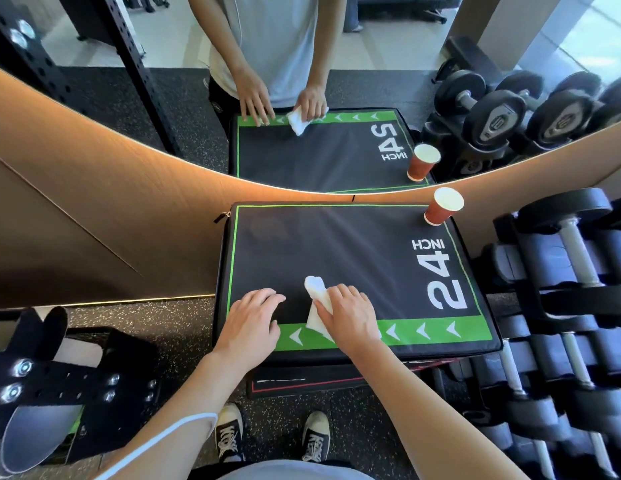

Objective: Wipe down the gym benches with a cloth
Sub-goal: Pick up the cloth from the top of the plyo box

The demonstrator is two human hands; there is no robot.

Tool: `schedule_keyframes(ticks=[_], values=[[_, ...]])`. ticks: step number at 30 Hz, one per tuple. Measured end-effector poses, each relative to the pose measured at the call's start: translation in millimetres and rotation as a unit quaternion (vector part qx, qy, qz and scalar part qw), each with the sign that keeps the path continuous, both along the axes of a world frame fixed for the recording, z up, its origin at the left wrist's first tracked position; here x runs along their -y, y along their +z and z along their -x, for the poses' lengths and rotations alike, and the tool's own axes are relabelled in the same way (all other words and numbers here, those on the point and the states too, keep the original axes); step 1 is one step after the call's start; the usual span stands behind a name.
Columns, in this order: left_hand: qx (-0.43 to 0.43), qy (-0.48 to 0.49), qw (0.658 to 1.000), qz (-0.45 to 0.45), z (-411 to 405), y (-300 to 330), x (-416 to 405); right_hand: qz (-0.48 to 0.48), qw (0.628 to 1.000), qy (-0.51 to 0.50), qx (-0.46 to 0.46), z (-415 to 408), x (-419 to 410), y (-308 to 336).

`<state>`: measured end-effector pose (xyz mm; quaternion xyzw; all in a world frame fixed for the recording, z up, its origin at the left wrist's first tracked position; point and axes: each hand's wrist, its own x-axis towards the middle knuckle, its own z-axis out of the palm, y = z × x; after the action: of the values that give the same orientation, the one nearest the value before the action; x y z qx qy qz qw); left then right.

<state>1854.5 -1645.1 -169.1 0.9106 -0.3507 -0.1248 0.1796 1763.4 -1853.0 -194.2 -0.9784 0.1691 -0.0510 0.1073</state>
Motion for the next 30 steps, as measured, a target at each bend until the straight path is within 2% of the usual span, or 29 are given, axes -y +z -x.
schedule_keyframes(ticks=[4,12,21,30], values=[[0.009,0.003,1.000,0.003,5,10,12,-0.030,0.999,-0.005,0.025,8,14,4],[0.028,-0.017,0.999,0.026,12,28,40,-0.031,0.995,-0.044,0.088,30,34,19],[0.042,-0.124,0.990,0.055,-1,48,55,-0.026,0.978,-0.159,0.130,58,24,47],[0.054,-0.240,0.966,0.084,-10,67,41,-0.006,0.941,-0.300,0.155,99,-37,67]])
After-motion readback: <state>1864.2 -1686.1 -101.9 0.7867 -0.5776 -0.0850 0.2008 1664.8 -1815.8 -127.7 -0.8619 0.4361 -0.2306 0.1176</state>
